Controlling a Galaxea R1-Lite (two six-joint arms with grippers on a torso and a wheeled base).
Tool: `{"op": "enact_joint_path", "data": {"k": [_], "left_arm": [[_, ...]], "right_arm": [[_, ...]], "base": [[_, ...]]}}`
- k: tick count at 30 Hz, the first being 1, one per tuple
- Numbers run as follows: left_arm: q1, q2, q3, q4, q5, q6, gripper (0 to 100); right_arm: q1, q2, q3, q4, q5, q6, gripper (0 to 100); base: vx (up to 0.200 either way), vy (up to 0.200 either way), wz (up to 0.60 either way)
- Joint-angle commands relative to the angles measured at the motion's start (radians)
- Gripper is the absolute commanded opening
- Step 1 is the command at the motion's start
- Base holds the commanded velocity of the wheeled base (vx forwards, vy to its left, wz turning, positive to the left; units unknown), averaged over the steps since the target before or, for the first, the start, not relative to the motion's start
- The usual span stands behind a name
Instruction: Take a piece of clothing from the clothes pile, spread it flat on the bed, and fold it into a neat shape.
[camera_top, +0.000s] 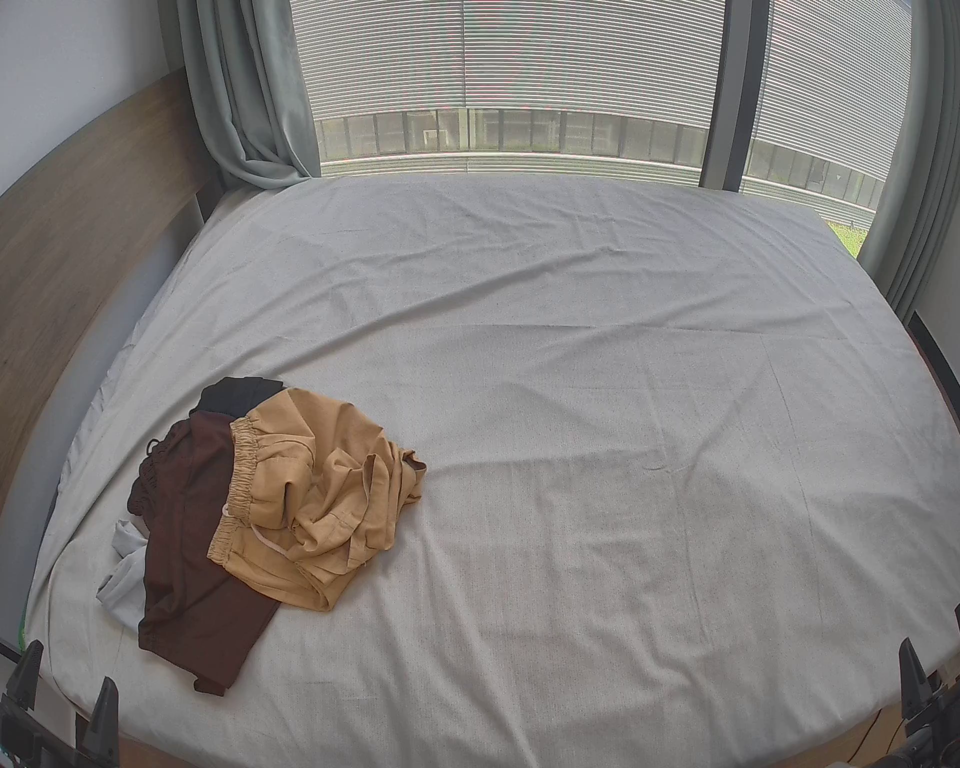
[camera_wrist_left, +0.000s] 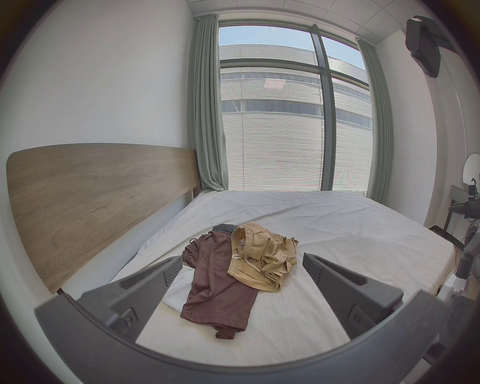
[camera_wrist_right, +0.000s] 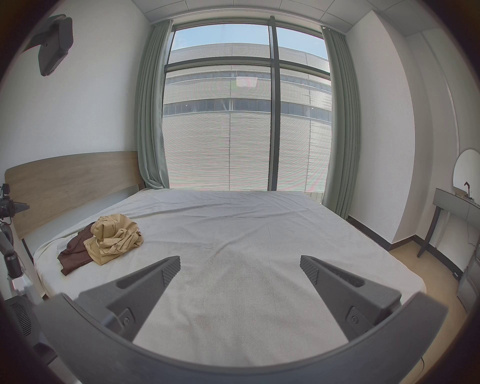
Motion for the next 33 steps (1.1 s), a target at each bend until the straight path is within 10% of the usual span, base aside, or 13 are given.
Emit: {"op": "enact_joint_path", "data": {"k": [1,26,33], "left_arm": [[0.0,-0.013,0.018,-0.001,0.0,-0.001,100],[0.0,0.008,-0.091,-0.042,-0.003,0.01,100],[-0.144,0.133,-0.088,-0.031,-0.061,-0.133,100]], "right_arm": [[0.0,-0.013,0.013,0.0,0.001,-0.001,100],[0.0,-0.013,0.013,0.0,-0.002,0.003,100],[0.002,-0.015,0.013,0.0,-0.002,0.003,100]], "base": [[0.0,0.0,0.0],[0.0,0.0,0.0],[0.0,0.0,0.0]]}}
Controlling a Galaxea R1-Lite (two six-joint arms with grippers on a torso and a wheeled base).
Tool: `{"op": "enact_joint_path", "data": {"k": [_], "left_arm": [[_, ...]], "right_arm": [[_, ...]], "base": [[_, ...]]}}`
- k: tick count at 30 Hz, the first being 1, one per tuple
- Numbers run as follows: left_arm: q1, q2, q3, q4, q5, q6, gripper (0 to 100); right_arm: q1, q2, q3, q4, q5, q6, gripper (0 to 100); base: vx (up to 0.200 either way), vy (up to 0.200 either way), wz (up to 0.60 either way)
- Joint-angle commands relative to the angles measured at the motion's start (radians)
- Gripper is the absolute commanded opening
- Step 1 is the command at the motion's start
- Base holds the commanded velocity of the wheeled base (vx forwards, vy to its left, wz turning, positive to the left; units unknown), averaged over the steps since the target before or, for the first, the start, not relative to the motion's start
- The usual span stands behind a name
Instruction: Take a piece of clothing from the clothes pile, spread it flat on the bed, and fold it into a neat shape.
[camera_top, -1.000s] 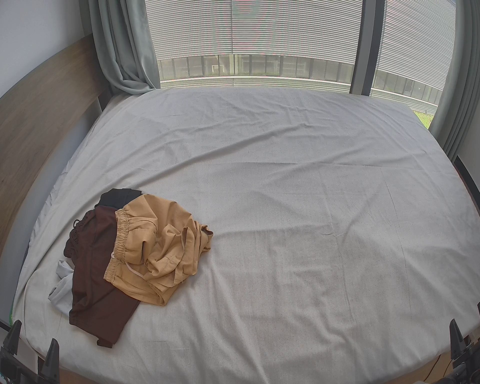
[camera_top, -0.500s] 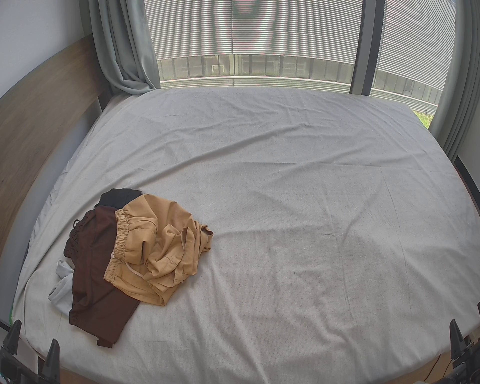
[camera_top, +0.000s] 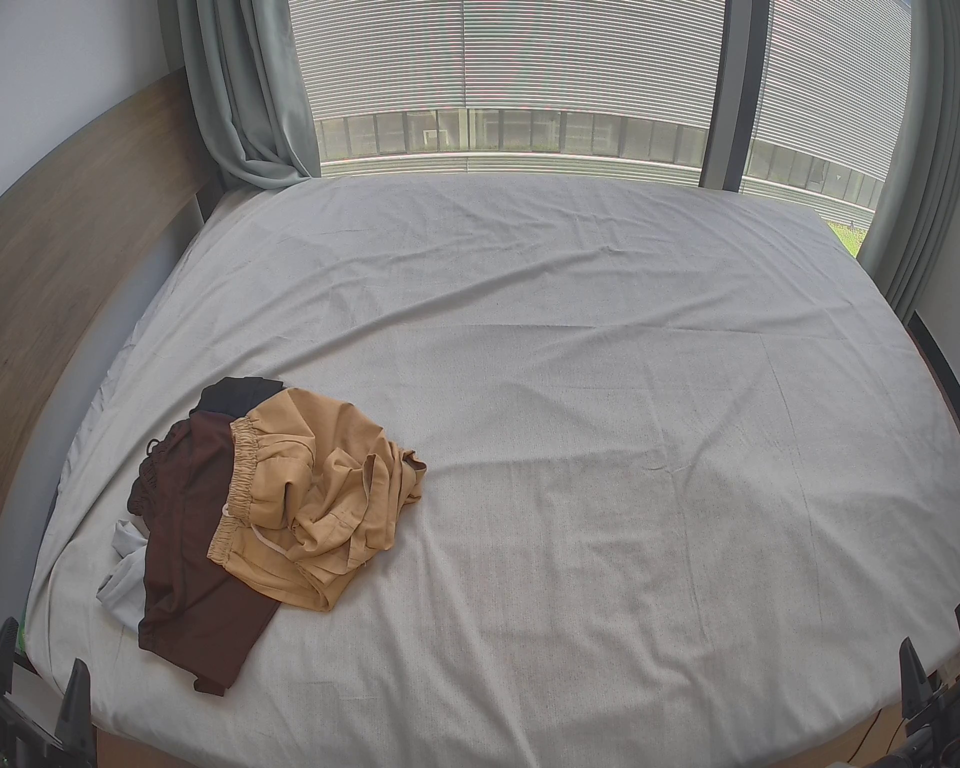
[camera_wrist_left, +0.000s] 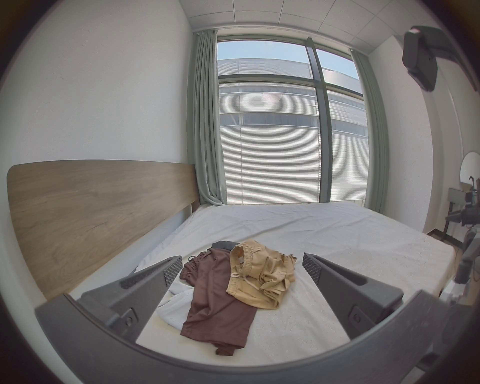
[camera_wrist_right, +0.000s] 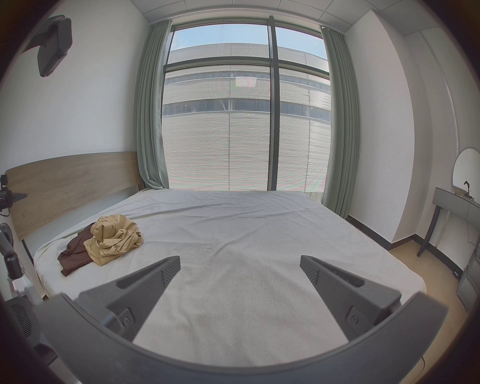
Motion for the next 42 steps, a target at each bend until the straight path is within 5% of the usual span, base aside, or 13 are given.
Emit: {"op": "enact_joint_path", "data": {"k": [1,9,20,25,42], "left_arm": [[-0.125,0.118,-0.022,0.004,-0.053,-0.159,100],[-0.151,0.342,-0.102,-0.039,-0.076,-0.238,100],[-0.137,0.836,-0.124,-0.412,-0.074,-0.256,100],[-0.137,0.968,-0.139,-0.475,-0.097,-0.265,100],[0.021,1.394,-0.249,-0.691,-0.275,-0.294,100]], "right_arm": [[0.002,-0.013,0.013,0.0,0.0,0.0,100],[0.002,-0.015,0.013,0.0,0.0,0.0,100],[0.002,-0.015,0.013,0.0,0.0,0.004,100],[0.002,-0.015,0.013,0.0,0.0,0.004,100],[0.002,-0.015,0.013,0.0,0.0,0.004,100]], "base": [[0.0,0.0,0.0],[0.0,0.0,0.0],[0.0,0.0,0.0],[0.0,0.0,0.0],[0.0,0.0,0.0]]}}
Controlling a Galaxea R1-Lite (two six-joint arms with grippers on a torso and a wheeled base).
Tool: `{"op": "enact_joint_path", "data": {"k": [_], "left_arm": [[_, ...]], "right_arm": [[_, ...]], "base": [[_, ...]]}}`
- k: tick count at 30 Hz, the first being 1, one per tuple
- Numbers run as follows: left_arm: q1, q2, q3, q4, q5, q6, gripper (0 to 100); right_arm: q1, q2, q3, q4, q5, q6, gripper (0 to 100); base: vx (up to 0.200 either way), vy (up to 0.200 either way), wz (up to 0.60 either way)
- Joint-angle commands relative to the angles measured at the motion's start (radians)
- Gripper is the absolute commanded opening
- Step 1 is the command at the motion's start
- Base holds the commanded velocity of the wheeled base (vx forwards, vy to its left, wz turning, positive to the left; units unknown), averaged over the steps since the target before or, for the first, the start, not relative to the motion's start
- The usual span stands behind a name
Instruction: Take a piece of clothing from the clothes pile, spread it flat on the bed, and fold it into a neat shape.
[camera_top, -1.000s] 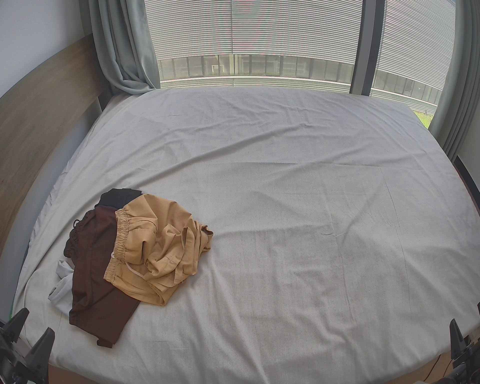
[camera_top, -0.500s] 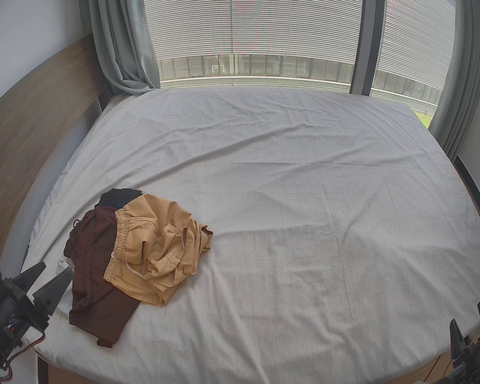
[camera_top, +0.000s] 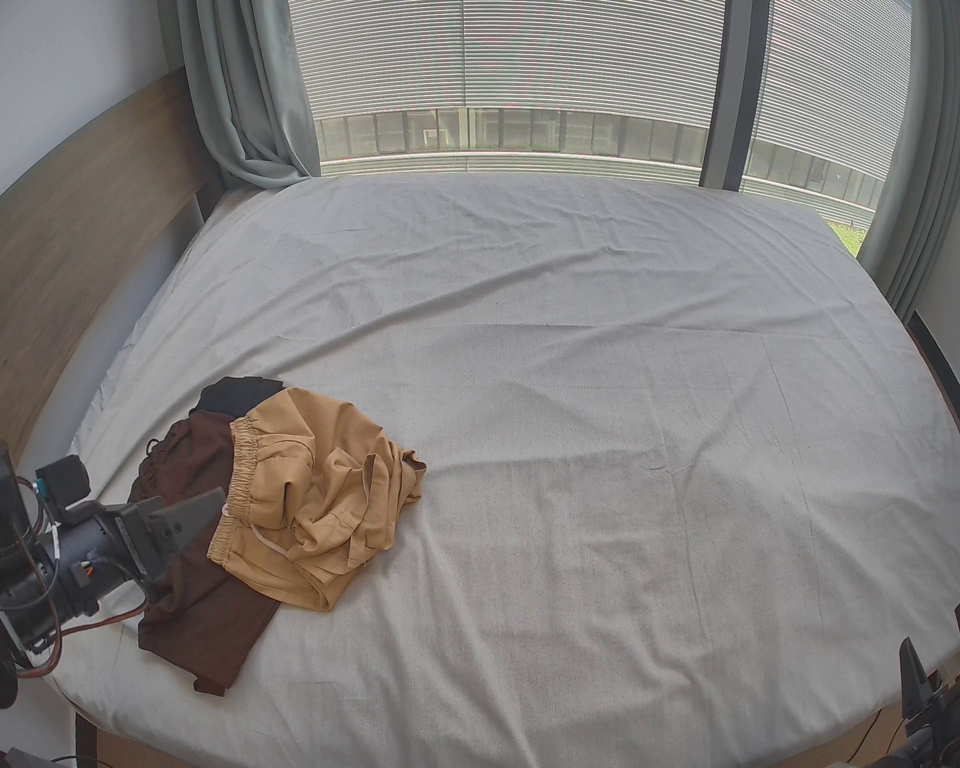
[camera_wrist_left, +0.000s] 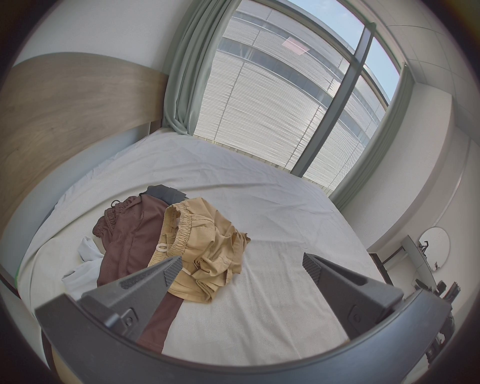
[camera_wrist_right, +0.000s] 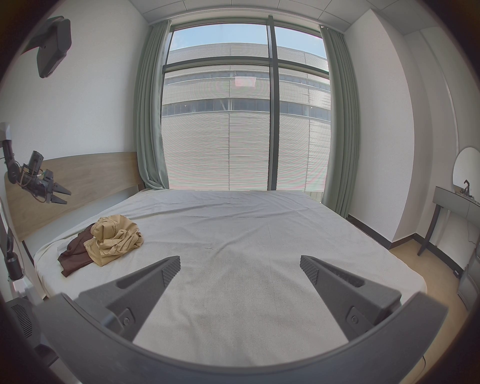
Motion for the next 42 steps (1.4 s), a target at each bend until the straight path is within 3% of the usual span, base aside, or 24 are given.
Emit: {"op": "enact_joint_path", "data": {"k": [1,11,23,25,32,38,42], "left_arm": [[0.071,0.178,-0.032,-0.075,-0.057,0.0,100],[0.082,0.454,-0.118,-0.336,-0.112,-0.002,100],[0.122,0.583,-0.139,-0.543,-0.158,-0.026,100],[0.125,0.595,-0.142,-0.551,-0.165,-0.026,100],[0.195,0.655,-0.161,-0.572,-0.363,-0.038,100],[0.212,0.689,-0.221,-0.577,-0.373,-0.12,100],[0.232,0.719,-0.247,-0.578,-0.376,-0.123,100]], "right_arm": [[0.0,-0.015,0.013,0.0,0.0,0.0,100],[0.0,-0.015,0.013,0.0,0.0,0.0,100],[-0.002,-0.013,0.013,0.0,-0.001,0.004,100],[-0.002,-0.013,0.013,0.0,-0.003,0.004,100],[0.0,-0.013,0.013,0.0,-0.003,0.004,100],[0.0,-0.013,0.013,0.0,-0.003,0.004,100],[0.0,-0.013,0.013,0.0,-0.003,0.004,100]], "base": [[0.0,0.0,0.0],[0.0,0.0,0.0],[0.0,0.0,0.0],[0.0,0.0,0.0],[0.0,0.0,0.0],[0.0,0.0,0.0],[0.0,0.0,0.0]]}}
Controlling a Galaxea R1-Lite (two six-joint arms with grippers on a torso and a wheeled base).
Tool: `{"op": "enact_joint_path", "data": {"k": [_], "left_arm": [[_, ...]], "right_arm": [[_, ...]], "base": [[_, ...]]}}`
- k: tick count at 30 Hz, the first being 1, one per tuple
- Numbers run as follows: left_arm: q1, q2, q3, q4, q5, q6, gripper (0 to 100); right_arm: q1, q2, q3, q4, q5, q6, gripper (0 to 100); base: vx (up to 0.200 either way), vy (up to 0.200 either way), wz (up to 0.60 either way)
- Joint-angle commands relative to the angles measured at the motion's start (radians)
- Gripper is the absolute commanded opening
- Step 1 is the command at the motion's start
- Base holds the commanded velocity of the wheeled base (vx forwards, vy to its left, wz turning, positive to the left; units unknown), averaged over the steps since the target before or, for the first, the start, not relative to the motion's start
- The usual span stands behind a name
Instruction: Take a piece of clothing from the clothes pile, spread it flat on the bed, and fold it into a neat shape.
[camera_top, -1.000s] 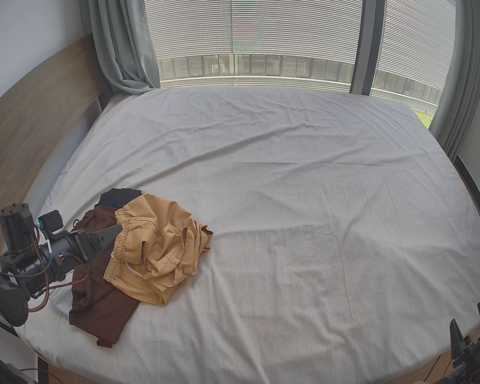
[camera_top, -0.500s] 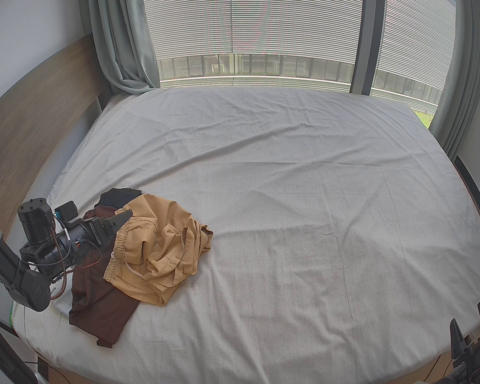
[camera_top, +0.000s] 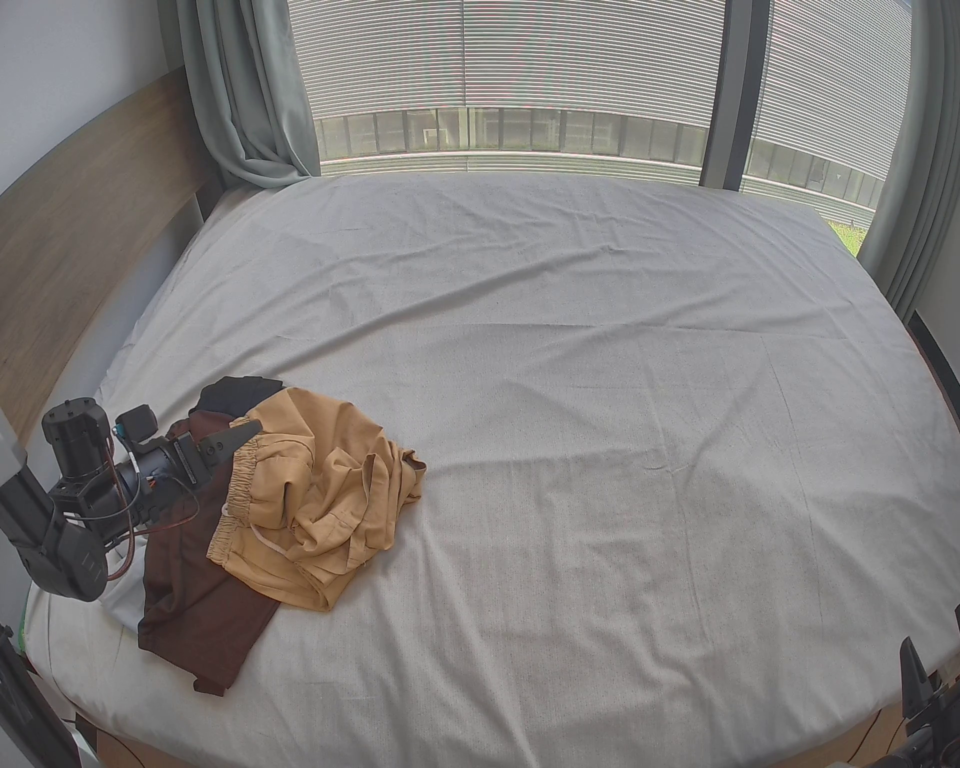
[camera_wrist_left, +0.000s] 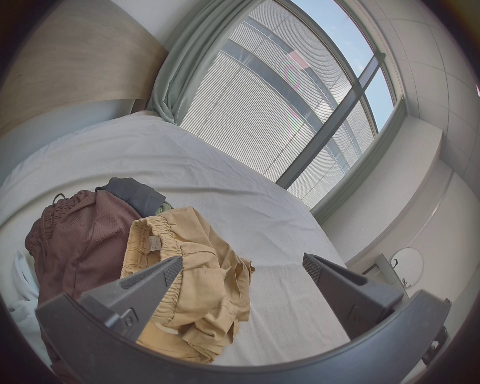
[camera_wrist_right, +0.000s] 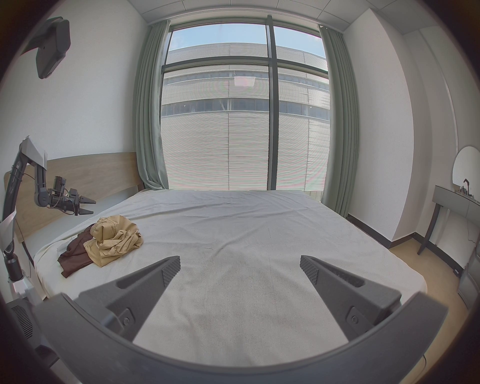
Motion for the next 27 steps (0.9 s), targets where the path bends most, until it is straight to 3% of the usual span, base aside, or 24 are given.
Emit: {"op": "enact_joint_path", "data": {"k": [1,10,27], "left_arm": [[0.019,0.044,-0.03,0.0,-0.001,-0.004,100],[0.064,0.154,-0.085,-0.001,-0.004,0.002,100],[0.034,0.237,-0.145,0.002,-0.043,-0.009,100]], "right_arm": [[0.0,-0.013,0.013,0.0,0.0,-0.001,100],[0.0,-0.013,0.013,0.0,0.0,-0.001,100],[0.0,-0.013,0.013,0.0,0.0,0.001,100]], "base": [[0.0,0.0,0.0],[0.0,0.0,0.0],[0.0,0.0,0.0]]}}
